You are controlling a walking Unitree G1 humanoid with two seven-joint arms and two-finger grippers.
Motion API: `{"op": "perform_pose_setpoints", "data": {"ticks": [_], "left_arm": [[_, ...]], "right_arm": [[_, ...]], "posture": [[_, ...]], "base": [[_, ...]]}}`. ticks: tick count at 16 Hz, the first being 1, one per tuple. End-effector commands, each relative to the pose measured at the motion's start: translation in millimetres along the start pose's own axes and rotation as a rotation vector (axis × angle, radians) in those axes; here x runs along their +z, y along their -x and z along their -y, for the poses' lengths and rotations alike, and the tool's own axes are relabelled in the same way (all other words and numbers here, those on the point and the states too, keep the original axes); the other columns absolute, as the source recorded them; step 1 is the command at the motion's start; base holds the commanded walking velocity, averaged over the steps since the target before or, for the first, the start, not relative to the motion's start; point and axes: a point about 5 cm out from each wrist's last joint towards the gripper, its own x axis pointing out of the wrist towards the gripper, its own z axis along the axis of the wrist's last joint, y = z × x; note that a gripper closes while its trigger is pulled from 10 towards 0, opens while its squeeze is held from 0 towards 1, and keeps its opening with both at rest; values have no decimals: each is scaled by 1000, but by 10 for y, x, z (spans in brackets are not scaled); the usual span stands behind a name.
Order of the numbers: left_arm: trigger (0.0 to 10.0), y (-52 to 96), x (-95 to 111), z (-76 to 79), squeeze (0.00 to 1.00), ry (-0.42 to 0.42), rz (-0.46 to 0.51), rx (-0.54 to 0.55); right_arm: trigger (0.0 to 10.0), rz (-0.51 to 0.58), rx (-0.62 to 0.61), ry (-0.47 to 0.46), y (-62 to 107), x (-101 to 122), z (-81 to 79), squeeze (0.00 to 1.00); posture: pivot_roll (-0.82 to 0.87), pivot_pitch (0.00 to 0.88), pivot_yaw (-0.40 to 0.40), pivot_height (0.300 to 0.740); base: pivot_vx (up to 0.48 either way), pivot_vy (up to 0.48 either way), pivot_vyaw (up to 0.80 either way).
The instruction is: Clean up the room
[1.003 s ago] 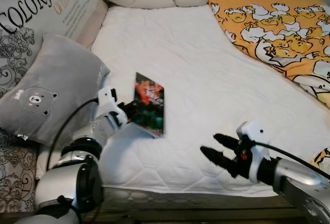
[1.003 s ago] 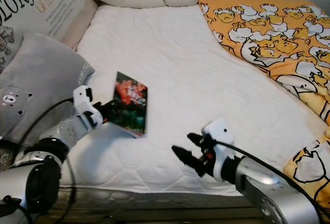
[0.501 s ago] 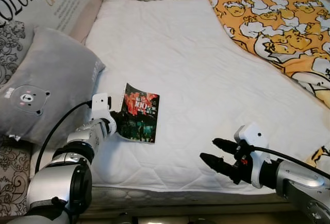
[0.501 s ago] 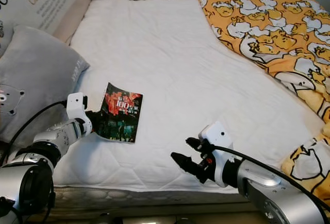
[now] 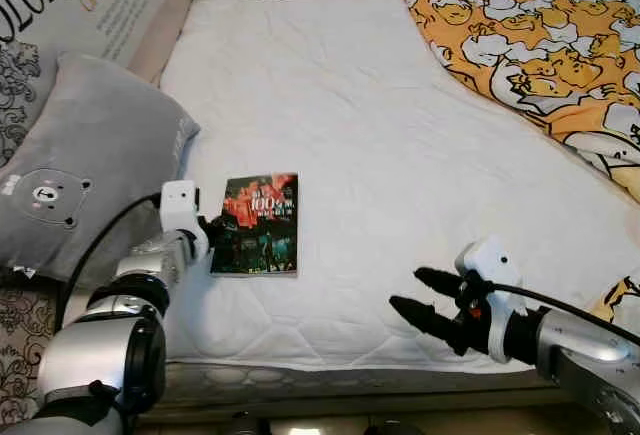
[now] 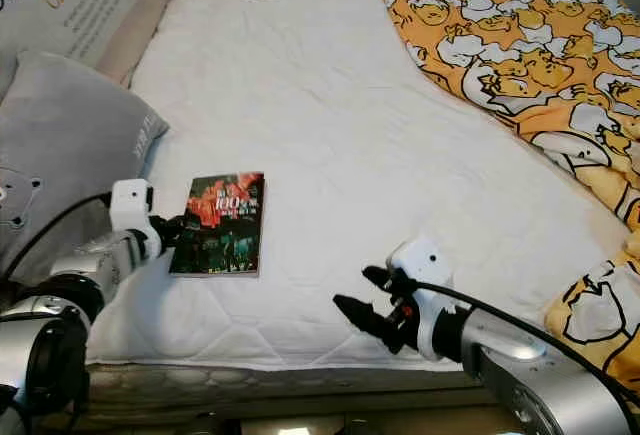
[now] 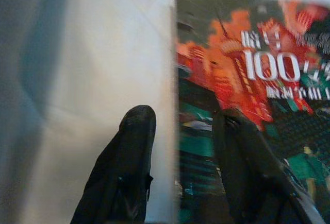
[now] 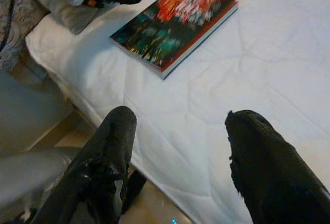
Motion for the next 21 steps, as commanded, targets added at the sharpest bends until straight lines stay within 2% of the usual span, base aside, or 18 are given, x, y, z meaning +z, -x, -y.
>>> {"op": "perform_pose_setpoints", "data": {"ticks": [1,2,4,5,7,8,9,10,13,14,17,18,19,21], "left_arm": [[10000,3,85,-9,1000,-49,25,2],[10000,9,125,-17,1000,-92,51,-6],[10000,22,318,81,1000,-111,179,-113],[10000,26,343,101,1000,-119,198,-129],[10000,86,420,256,1000,-133,323,-224],[10000,195,394,360,1000,-141,380,-247],[10000,267,378,413,1000,-148,407,-259],[10000,443,321,499,1000,-110,450,-270],[10000,730,91,546,1000,-186,471,-207],[10000,861,-7,519,1000,-197,462,-154],[10000,1097,-148,438,1000,-203,410,-50],[10000,1144,-143,421,1000,-196,408,-29],[10000,1176,-128,396,1000,-230,407,-13],[10000,1234,-147,342,1000,-220,392,8]], "right_arm": [[10000,13,-43,-1,7,5,59,0],[10000,27,-79,-10,-6,-22,82,0],[10000,39,-205,-38,-59,-124,173,0],[10000,41,-233,-49,-72,-146,195,0],[10000,49,-402,-111,-118,-252,328,0],[10000,66,-474,-154,-132,-281,376,824],[10000,74,-502,-168,-139,-291,391,824],[10000,103,-519,-192,-161,-274,385,1000],[10000,102,-546,-178,-197,-279,350,1000],[10000,94,-552,-177,-213,-308,315,1000],[10000,99,-570,-182,-248,-344,271,1000],[10000,101,-570,-184,-276,-336,269,1000],[10000,96,-568,-187,-309,-328,269,1000],[10000,83,-581,-198,-337,-353,275,1000]], "posture": [[-265,24,34,740],[-244,0,33,740],[-183,0,36,740],[-176,0,36,740],[-128,0,25,740],[-108,0,17,740],[-107,0,18,740],[-109,0,20,740],[-88,0,-7,740],[-81,0,-14,740],[-73,0,-24,740],[-63,0,-35,740],[-56,0,-40,740],[-59,0,-39,740]], "base": [[0,0,0],[0,0,0],[0,0,0],[0,0,0],[0,0,0],[0,0,0],[0,0,0],[0,-315,0],[0,-375,0],[0,-405,0],[0,-404,0],[0,-405,0],[0,-401,0],[0,-401,-631]]}}
